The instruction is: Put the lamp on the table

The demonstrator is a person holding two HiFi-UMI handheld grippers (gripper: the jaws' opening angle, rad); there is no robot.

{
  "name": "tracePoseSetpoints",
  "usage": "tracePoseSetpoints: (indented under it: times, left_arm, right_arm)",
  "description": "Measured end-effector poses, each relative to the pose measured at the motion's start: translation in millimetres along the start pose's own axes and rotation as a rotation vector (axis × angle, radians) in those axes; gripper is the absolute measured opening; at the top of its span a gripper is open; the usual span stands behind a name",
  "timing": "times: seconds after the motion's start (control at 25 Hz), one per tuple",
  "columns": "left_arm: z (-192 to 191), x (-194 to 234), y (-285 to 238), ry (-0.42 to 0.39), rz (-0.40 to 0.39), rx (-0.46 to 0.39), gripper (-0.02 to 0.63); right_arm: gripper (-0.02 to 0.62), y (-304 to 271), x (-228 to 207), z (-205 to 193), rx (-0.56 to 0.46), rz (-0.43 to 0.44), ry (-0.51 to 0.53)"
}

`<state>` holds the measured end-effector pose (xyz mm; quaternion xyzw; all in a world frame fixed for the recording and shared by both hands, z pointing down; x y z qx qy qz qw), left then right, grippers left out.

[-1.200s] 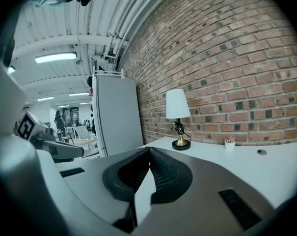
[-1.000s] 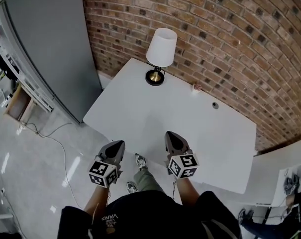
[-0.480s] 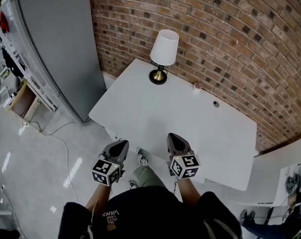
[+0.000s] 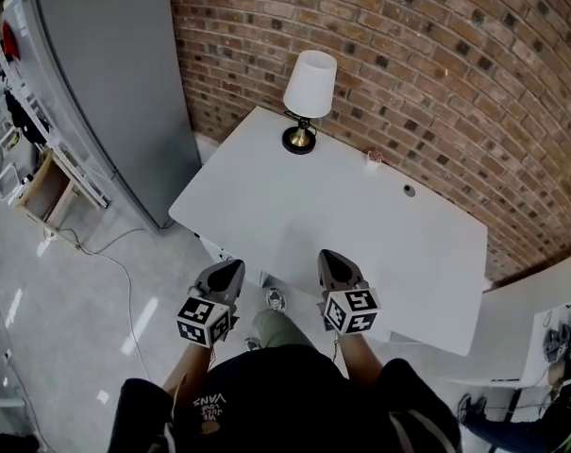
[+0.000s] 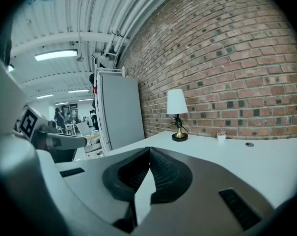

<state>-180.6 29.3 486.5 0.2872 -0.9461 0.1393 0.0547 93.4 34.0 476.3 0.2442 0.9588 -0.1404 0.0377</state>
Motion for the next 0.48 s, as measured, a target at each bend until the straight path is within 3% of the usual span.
tracePoseSetpoints:
  times: [0.16, 0.48]
  left_arm:
    - [-0.3, 2.6, 2.0, -0.017, 0.020, -0.007, 0.008]
    - [-5.0, -2.2, -0.3, 0.025, -0.002, -0.021, 0.008]
  right_arm:
    - [-0.002, 2.2, -1.9, -0.9, -0.004, -0.006, -0.001]
    - [-0.002, 1.8, -6.7, -3.5, 0.000, 0.001, -0.007]
Point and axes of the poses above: the fingertips, and each gripper's own axes: y backward along the fingers, x to its left, z out of its top, the point moved 9 cm from there along y, backward along the fingers, and after that the axes turned 8 degrees about z, right-handed, at the moved point
